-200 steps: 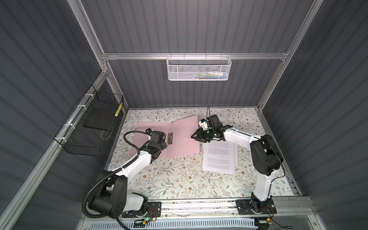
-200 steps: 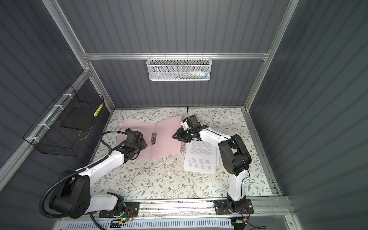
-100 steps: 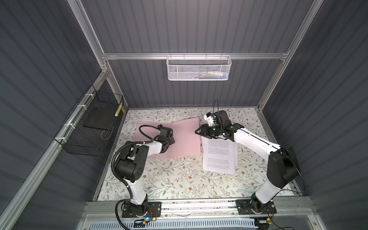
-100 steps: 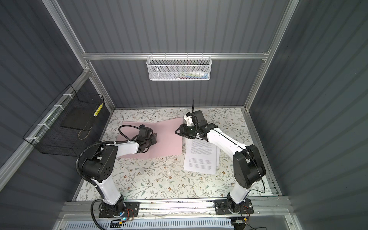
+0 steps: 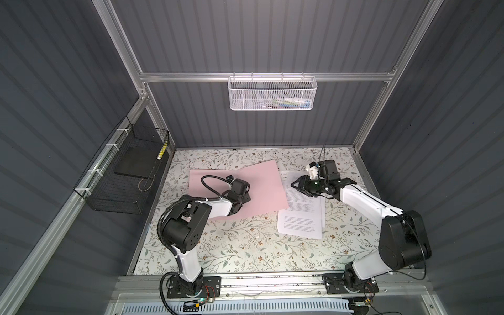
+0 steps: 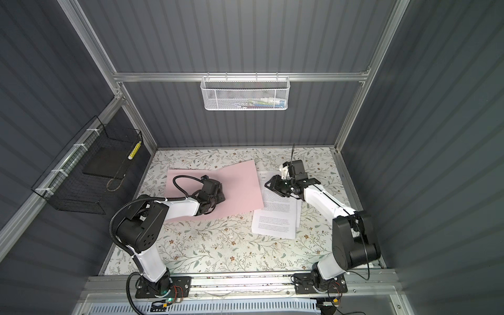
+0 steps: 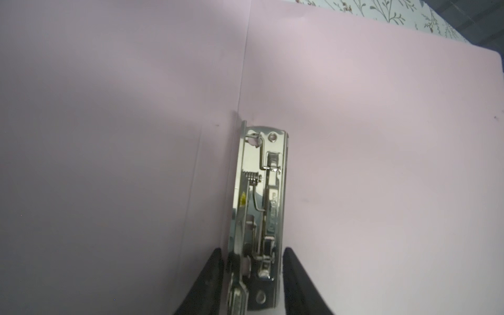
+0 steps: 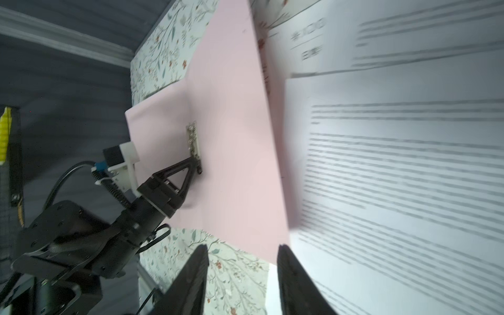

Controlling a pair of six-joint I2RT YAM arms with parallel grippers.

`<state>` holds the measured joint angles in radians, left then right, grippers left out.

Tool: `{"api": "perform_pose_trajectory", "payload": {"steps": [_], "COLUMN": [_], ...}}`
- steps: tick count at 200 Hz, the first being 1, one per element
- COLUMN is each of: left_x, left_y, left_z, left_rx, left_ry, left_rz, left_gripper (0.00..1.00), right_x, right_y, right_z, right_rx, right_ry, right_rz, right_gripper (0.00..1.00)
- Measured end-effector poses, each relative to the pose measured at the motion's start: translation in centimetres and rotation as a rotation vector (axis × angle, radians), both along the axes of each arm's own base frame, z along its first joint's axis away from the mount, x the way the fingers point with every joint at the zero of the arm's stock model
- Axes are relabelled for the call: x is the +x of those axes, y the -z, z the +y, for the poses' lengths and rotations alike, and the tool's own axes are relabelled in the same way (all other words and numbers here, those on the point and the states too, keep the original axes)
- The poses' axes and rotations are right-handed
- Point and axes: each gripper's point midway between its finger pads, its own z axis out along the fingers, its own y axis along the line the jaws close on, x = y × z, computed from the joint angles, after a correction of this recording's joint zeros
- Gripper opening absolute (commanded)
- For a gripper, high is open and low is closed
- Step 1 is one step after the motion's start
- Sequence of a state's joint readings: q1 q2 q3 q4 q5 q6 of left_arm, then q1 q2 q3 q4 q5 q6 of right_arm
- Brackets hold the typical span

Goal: Put the files into the folder

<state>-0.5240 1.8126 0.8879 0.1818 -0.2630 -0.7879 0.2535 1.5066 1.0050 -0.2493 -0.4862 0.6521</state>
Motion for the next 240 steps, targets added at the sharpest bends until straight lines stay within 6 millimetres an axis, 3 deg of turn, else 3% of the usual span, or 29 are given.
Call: {"api": "perform_pose_trajectory", "payload": {"steps": [25, 57, 90, 126, 200, 240], "left_x": [0.1, -0.2, -0.1, 0.0, -0.2, -0.2], "left_y": [0.0, -1.0, -3.7, -5.5, -5.4, -5.6], "left_z": [0.3, 0.7, 0.7, 0.5, 0.2, -0.3], "left_rx": [0.006, 0.039, 0.049, 0.067, 0.095, 0.076], "left_ry": [-0.019, -0.006, 0.028, 0.067, 0.121, 0.145], "left_rz": [-0.003, -0.013, -0.062, -0.094, -0.09, -0.097], "left_gripper": [0.44, 0.55, 0.63, 0.64, 0.63, 0.62], "right_x": [-0.7, -2.1, -3.3, -3.7, -4.3, -4.7], "right_y": [0.9, 3.7, 6.0, 7.0, 10.3, 11.5], "right_z": [-4.0, -8.7, -11.1, -12.0, -12.2, -11.3], "right_rx": [-0.059, -0.149, -0.22, -0.244, -0.263, -0.215], "right_ry": [0.092, 0.21, 0.264, 0.279, 0.259, 0.226], "right_rz": [0.003, 0.057, 0.108, 0.125, 0.19, 0.208], "right_gripper": [0.52, 0.56, 0.57, 0.57, 0.52, 0.47]}}
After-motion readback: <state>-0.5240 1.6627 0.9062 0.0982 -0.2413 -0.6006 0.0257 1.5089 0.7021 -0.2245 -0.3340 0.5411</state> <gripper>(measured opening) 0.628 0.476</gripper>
